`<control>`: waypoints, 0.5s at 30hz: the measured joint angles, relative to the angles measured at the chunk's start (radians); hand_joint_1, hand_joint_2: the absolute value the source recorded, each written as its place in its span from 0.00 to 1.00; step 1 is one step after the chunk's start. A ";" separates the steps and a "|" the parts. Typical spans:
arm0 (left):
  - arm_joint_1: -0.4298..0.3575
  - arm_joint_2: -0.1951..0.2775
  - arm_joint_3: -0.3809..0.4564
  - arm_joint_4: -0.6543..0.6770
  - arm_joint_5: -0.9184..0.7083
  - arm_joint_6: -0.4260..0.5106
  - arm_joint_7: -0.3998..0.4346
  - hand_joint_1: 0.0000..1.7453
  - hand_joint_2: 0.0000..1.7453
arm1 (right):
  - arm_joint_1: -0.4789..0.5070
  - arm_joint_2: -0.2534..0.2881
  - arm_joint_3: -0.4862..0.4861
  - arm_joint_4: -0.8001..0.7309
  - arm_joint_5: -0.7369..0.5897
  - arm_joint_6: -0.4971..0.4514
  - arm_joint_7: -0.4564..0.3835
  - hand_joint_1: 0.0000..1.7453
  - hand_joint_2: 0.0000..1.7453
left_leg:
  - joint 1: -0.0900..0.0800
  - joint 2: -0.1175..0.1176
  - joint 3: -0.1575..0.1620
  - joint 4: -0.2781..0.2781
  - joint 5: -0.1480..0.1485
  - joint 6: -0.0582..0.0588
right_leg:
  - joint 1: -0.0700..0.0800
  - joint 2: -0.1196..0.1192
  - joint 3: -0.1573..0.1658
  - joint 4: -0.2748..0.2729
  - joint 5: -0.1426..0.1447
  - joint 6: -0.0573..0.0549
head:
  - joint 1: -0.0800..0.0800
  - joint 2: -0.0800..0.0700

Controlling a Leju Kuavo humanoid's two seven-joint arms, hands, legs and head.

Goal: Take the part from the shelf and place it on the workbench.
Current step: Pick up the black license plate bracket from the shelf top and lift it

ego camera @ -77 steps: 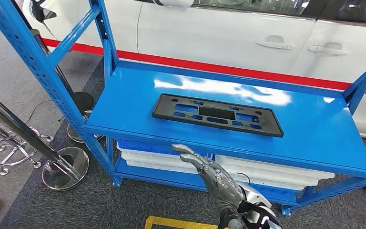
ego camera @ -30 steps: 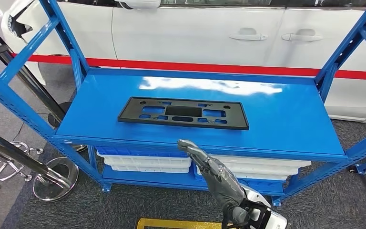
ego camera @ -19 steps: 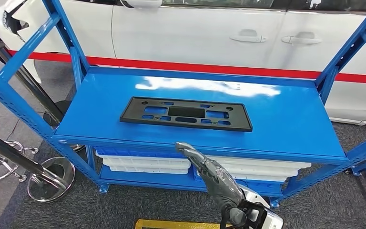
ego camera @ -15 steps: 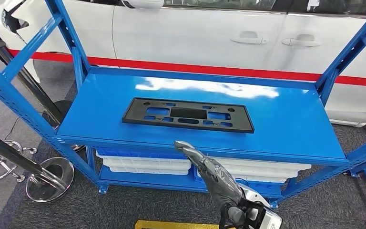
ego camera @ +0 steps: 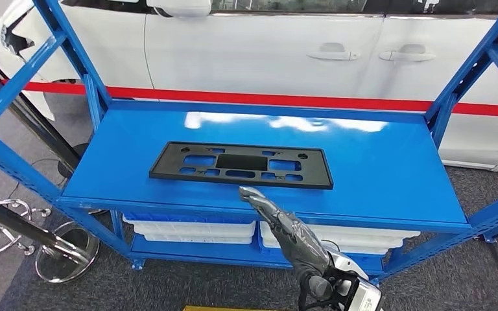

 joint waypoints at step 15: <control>0.002 -0.005 0.000 0.002 -0.004 0.008 0.004 0.00 0.00 | -0.012 0.000 0.000 0.002 0.006 -0.014 0.016 0.00 0.00 | -0.001 -0.003 0.037 -0.190 0.142 0.049 | 0.005 0.005 -0.039 0.182 -0.145 0.051 | 0.000 0.000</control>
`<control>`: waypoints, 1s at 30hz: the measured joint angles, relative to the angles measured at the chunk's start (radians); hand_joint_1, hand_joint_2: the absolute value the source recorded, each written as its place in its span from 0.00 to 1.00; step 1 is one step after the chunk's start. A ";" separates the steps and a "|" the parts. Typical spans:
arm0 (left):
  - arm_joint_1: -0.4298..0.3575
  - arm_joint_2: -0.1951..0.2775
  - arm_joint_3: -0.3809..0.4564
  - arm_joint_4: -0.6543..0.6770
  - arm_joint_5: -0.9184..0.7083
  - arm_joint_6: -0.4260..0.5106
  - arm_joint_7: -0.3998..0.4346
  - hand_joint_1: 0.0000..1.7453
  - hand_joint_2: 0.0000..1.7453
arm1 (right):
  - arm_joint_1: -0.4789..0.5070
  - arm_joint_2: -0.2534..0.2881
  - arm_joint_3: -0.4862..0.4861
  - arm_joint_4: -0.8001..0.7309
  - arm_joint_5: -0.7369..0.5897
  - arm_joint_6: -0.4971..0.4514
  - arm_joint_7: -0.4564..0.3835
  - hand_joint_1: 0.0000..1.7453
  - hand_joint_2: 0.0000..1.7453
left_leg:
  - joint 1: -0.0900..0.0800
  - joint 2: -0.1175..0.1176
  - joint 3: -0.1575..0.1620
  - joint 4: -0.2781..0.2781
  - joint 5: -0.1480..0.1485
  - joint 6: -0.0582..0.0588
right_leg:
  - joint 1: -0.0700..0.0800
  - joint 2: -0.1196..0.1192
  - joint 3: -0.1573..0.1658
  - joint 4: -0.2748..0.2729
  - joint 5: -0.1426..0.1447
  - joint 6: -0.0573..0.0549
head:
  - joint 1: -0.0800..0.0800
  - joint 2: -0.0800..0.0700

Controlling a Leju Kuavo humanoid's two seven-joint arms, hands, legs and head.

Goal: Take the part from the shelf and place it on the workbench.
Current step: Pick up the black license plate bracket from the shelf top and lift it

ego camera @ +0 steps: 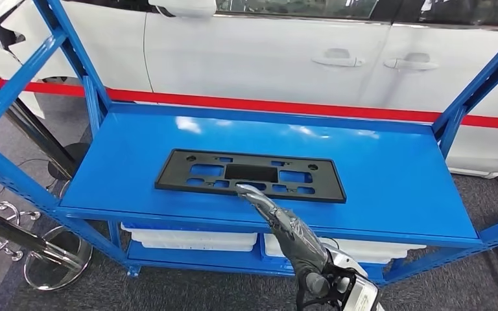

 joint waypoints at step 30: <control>-0.009 -0.006 -0.025 0.000 0.005 0.005 0.094 0.00 0.00 | -0.283 0.162 0.238 0.364 0.400 -0.336 0.242 0.00 1.00 | 0.003 -0.005 -0.003 0.015 -0.011 -0.010 | -0.002 -0.001 -0.043 -0.018 0.057 -0.007 | 0.000 0.000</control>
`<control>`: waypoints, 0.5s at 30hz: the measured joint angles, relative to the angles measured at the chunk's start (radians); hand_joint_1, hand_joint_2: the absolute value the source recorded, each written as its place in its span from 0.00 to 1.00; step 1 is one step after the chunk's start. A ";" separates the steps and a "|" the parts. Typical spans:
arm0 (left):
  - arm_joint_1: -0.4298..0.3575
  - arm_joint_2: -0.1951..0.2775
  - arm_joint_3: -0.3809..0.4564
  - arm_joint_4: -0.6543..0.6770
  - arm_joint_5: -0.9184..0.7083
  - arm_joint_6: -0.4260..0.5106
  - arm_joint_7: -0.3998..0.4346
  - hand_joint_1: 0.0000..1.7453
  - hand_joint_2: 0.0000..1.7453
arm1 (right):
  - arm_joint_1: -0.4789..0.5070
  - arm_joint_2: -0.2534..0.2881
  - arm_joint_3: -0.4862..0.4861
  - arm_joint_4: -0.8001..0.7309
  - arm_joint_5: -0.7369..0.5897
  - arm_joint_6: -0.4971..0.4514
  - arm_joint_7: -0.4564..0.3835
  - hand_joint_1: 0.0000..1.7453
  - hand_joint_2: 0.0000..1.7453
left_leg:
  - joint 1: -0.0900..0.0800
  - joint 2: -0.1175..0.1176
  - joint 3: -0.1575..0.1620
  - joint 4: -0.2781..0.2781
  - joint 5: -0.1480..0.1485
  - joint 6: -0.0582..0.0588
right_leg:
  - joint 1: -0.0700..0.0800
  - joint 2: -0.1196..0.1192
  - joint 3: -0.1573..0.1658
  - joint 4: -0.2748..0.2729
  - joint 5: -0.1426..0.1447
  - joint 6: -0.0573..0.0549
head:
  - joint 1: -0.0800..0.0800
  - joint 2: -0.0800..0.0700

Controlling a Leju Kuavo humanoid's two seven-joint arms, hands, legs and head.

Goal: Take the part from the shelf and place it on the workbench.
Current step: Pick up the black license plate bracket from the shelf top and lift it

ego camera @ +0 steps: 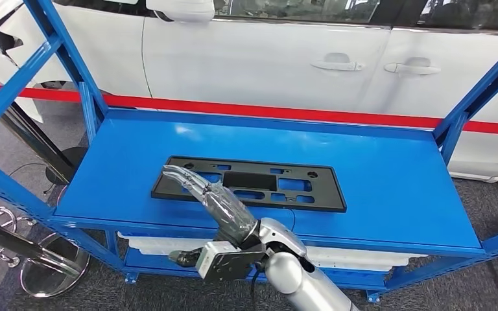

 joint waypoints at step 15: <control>-0.004 0.017 -0.060 0.001 -0.017 0.026 0.090 0.00 0.00 | -0.132 0.096 0.035 0.283 0.834 -0.218 0.225 0.00 1.00 | -0.002 -0.001 -0.041 0.099 -0.064 -0.039 | 0.005 -0.006 0.062 -0.163 0.107 -0.051 | 0.000 0.000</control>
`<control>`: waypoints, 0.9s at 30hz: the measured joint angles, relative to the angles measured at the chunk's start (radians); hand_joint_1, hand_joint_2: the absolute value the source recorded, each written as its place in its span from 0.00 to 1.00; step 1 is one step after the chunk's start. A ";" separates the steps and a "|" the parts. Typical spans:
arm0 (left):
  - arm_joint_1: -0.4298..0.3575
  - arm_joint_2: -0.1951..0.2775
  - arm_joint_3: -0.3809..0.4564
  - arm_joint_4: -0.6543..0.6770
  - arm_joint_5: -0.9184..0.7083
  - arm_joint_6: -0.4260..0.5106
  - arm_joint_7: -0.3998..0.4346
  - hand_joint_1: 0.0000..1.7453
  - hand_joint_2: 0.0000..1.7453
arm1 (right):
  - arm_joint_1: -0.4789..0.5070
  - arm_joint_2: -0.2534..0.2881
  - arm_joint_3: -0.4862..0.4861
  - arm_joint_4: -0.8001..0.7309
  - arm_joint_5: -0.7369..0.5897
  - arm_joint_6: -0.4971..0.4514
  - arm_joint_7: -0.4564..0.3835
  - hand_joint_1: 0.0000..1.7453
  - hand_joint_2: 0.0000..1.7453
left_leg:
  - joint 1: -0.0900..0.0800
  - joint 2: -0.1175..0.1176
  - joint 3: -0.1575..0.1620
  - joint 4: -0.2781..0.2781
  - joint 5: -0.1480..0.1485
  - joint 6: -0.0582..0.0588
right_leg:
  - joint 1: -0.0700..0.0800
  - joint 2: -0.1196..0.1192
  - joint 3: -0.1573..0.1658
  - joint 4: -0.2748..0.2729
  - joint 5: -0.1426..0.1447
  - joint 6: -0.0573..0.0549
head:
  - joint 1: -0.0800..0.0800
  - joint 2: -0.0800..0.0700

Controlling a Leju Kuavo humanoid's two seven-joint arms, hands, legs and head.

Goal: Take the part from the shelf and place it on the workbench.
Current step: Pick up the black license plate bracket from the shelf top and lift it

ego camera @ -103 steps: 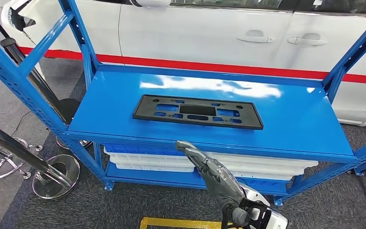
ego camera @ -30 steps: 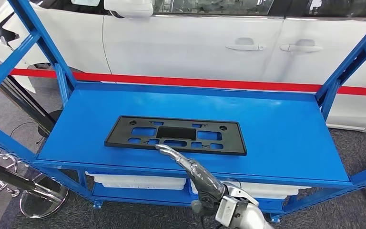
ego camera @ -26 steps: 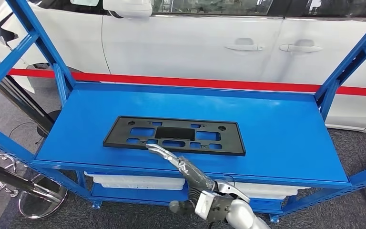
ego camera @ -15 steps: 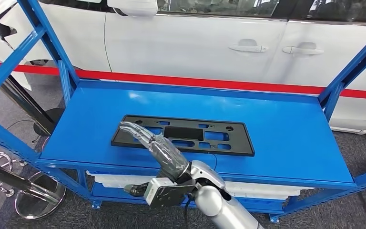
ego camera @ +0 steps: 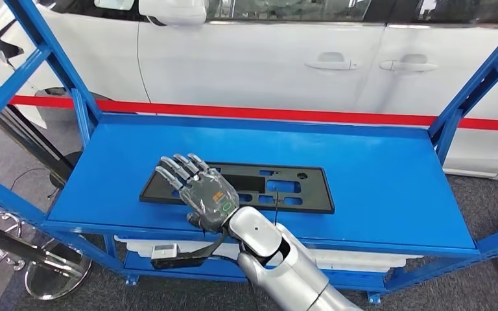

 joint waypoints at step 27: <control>-0.005 0.014 -0.076 0.002 0.016 0.001 -0.035 0.00 0.00 | -0.085 0.025 -0.039 0.348 0.228 -0.065 0.204 0.03 1.00 | -0.008 0.001 0.037 -0.108 0.073 0.019 | 0.012 -0.002 -0.020 0.020 -0.003 0.002 | 0.000 0.000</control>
